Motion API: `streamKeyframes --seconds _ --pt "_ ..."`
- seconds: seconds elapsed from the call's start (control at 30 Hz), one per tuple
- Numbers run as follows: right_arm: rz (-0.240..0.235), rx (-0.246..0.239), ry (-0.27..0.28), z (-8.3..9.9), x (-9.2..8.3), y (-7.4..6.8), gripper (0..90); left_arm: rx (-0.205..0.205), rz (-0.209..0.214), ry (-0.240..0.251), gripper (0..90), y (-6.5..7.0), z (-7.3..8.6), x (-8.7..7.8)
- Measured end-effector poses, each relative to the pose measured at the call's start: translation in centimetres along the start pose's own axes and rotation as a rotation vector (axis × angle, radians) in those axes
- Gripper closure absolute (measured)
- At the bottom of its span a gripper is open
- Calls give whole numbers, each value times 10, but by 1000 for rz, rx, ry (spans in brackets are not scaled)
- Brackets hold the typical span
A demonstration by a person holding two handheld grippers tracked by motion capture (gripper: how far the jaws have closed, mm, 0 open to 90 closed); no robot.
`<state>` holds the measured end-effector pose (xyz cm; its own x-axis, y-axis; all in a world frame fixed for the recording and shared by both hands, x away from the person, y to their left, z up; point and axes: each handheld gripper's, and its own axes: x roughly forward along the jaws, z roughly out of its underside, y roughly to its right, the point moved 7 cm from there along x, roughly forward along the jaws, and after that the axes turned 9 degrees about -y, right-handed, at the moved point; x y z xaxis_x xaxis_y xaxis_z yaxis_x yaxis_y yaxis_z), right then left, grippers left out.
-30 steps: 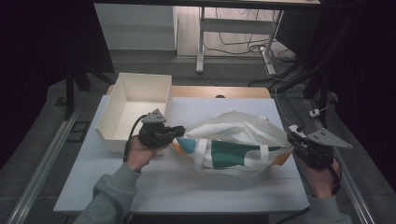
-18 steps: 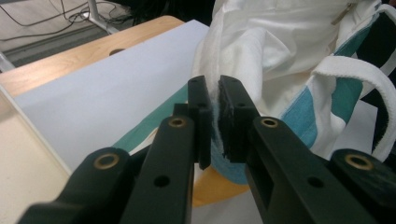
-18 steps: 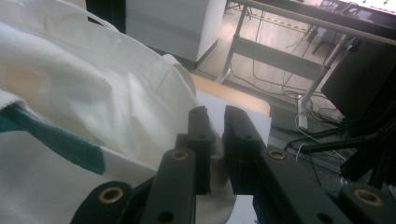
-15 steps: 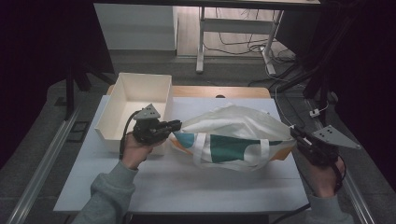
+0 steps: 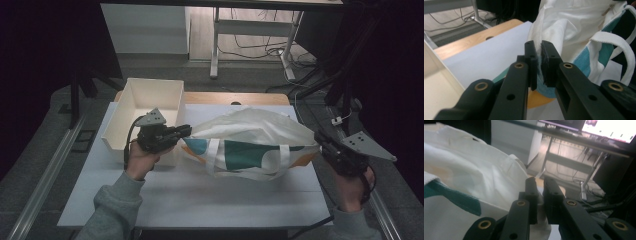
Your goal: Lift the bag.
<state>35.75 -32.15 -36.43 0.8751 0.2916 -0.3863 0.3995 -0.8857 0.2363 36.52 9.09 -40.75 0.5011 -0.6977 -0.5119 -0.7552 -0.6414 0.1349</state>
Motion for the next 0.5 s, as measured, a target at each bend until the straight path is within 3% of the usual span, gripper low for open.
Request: streamKeyframes --seconds 0.17,0.5 --pt "17 -9 42 -22 -1 0 830 -7 -14 11 840 -8 -8 -4" --pt "48 11 -6 -17 45 9 841 -63 -31 -34 848 -32 -5 22"
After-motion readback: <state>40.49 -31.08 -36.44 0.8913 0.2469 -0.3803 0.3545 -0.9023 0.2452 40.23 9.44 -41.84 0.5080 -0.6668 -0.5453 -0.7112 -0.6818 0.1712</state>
